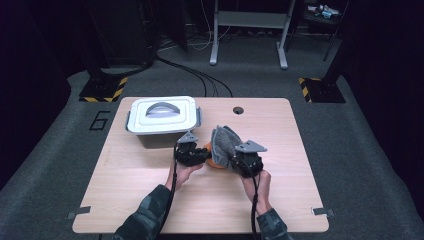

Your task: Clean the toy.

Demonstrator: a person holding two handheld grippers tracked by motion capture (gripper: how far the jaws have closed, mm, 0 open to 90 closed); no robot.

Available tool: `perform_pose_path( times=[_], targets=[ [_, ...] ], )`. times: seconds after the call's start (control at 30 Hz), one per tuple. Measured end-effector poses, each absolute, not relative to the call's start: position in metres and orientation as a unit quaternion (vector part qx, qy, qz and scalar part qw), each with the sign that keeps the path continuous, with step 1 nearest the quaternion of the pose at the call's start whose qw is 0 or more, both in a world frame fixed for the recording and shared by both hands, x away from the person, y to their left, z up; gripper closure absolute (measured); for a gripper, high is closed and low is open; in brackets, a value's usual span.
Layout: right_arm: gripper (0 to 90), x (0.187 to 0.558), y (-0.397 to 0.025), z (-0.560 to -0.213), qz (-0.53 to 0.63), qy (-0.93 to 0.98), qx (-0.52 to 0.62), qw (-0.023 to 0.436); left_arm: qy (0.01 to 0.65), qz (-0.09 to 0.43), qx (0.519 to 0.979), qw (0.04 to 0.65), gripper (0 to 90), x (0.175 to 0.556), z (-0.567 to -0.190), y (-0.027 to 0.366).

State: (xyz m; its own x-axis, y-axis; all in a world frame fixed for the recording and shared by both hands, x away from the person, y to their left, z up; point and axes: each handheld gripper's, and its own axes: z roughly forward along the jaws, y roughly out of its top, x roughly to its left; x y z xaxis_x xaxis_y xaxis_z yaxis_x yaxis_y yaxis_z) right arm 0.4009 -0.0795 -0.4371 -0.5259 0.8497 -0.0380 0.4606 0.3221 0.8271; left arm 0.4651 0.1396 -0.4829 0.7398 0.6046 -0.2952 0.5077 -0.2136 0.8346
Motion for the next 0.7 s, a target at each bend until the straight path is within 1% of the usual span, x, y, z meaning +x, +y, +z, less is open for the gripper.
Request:
perform_pose_path(
  times=[0.07,0.17,0.4,0.5,0.57,0.7],
  targets=[
    [75.9,0.404,-0.073,-0.442,0.386,0.784,0.417,0.249,0.361,0.046,0.777,0.514,72.3,0.466,-0.484,0.141],
    [76.2,0.41,-0.079,-0.448,0.382,0.783,0.423,0.249,0.364,0.039,0.774,0.516,72.5,0.467,-0.485,0.142],
    [76.1,0.428,-0.122,-0.463,0.357,0.76,0.484,0.246,0.362,0.039,0.776,0.515,72.8,0.469,-0.486,0.14],
    [75.9,0.435,-0.137,-0.474,0.346,0.751,0.512,0.232,0.362,0.039,0.776,0.515,72.8,0.469,-0.486,0.14],
    [75.8,0.434,-0.14,-0.474,0.354,0.747,0.517,0.223,0.362,0.039,0.776,0.514,72.8,0.47,-0.486,0.14],
    [75.7,0.422,-0.131,-0.459,0.376,0.749,0.491,0.237,0.364,0.036,0.776,0.514,72.7,0.471,-0.487,0.143]
  ],
)
